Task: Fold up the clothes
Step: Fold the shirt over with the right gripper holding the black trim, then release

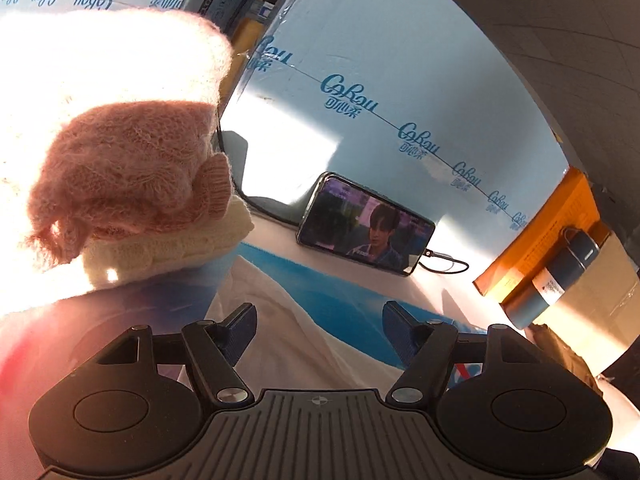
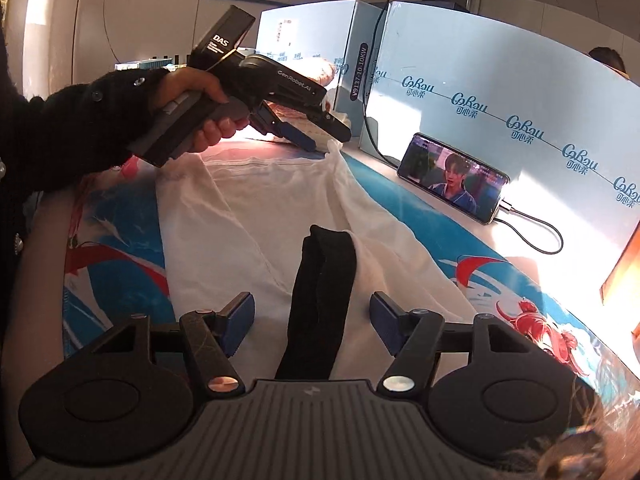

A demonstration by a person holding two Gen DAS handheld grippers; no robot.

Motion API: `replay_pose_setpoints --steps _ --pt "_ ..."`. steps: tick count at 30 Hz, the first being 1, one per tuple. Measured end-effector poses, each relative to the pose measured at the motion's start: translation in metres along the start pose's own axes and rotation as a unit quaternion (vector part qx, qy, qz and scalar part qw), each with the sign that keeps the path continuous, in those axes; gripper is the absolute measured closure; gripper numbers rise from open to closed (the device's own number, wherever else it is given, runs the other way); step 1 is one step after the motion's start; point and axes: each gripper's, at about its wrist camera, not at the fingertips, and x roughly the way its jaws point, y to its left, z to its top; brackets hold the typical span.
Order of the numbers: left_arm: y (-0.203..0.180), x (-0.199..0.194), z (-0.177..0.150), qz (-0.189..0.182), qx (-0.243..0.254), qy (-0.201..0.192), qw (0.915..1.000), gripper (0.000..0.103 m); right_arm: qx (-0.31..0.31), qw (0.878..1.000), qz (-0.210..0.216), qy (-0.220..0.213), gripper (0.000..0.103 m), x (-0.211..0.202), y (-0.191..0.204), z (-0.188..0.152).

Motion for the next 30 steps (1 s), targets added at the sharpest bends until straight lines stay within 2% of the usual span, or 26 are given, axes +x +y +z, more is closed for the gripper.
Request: replay_pose_setpoints --steps 2,4,6,11,15,16,18,20,22,27,30 --pt "0.005 0.013 0.003 0.011 -0.017 0.008 0.9998 0.035 0.006 1.0 -0.012 0.009 0.047 -0.002 -0.002 -0.002" --pt "0.008 0.018 0.005 0.02 -0.027 0.01 0.9994 0.039 0.005 1.0 -0.015 0.017 0.058 -0.005 -0.001 -0.006" --pt "0.009 0.017 0.006 0.026 -0.031 0.007 0.9992 0.044 0.006 1.0 -0.009 0.019 0.062 -0.008 -0.001 -0.008" --pt "-0.001 0.007 0.011 0.013 -0.02 -0.006 0.9997 0.044 -0.001 1.0 0.001 0.019 0.062 -0.01 0.0 -0.009" --pt "-0.003 0.021 0.01 0.025 -0.014 0.012 0.9995 0.062 -0.012 1.0 0.006 0.024 0.066 -0.007 0.003 -0.009" --pt "-0.002 0.025 0.01 0.033 -0.008 0.015 0.9993 0.069 -0.012 1.0 0.006 0.024 0.067 -0.008 0.003 -0.01" --pt "0.002 0.031 0.008 0.043 -0.004 0.018 0.9989 0.095 -0.011 1.0 0.007 0.023 0.073 -0.01 0.001 -0.011" --pt "0.006 0.027 0.006 0.037 -0.007 0.01 0.9992 0.103 -0.012 1.0 0.009 0.021 0.08 -0.014 0.0 -0.012" --pt "0.002 0.017 0.005 0.034 0.003 -0.009 0.9994 0.103 -0.01 1.0 0.014 0.014 0.092 -0.02 -0.003 -0.012" --pt "-0.017 -0.028 -0.008 0.037 0.052 -0.067 0.9957 0.103 -0.003 1.0 0.007 -0.012 0.095 -0.041 -0.009 -0.011" --pt "-0.014 -0.036 -0.02 0.062 0.052 -0.066 0.9945 0.103 -0.002 1.0 0.001 -0.019 0.095 -0.051 -0.01 -0.012"
